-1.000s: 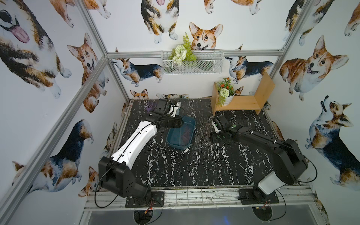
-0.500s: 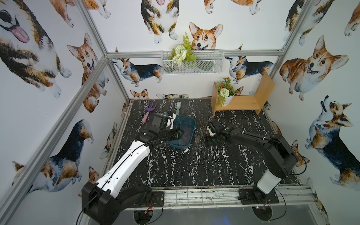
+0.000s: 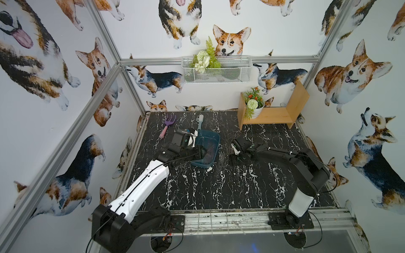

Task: Put the scattered rulers into the storage box
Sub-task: Pick up the ruler from the center of the board.

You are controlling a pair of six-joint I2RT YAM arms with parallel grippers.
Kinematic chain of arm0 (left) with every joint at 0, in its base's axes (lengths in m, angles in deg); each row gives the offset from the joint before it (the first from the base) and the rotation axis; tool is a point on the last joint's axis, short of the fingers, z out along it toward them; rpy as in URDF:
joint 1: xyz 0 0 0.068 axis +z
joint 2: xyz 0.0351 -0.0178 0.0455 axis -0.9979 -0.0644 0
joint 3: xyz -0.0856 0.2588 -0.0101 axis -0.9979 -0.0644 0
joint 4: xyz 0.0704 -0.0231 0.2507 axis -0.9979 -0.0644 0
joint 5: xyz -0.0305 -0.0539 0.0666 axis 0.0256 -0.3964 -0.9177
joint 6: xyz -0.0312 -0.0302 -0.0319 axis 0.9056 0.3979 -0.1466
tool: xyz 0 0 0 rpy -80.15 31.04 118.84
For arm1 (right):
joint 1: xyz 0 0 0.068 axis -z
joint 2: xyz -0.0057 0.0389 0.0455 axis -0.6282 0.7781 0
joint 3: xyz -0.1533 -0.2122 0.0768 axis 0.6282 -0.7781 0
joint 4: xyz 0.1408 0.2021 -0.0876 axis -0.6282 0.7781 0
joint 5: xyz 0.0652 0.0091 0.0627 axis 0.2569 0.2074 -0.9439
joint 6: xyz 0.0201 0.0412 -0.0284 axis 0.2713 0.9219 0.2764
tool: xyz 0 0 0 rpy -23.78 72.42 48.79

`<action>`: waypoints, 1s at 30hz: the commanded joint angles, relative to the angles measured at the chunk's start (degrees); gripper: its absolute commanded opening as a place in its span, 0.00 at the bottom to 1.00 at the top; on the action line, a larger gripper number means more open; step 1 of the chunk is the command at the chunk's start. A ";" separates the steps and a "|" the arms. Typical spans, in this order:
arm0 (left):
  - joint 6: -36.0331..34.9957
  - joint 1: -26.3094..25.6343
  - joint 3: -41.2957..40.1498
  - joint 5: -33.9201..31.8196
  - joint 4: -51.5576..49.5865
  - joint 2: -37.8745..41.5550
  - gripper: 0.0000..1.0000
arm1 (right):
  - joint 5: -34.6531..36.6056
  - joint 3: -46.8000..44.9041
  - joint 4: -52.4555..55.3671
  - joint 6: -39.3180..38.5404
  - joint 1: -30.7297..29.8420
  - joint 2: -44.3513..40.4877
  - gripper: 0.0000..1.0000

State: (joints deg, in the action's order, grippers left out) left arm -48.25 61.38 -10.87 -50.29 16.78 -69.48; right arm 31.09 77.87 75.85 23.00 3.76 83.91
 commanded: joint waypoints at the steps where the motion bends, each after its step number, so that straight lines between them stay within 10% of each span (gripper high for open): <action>1: 0.26 -0.25 -0.19 0.08 1.39 -0.38 0.41 | -1.09 -0.46 -2.12 0.35 -0.15 0.60 0.68; 30: 1.24 -3.11 1.17 -0.99 2.80 -2.40 0.41 | 2.43 -14.70 -0.33 0.81 1.92 -11.31 0.69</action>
State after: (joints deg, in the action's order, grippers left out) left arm -47.20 58.54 -10.35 -50.62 18.10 -71.58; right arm 32.38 64.08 73.79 23.50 4.72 73.18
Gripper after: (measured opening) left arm 0.412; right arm 0.692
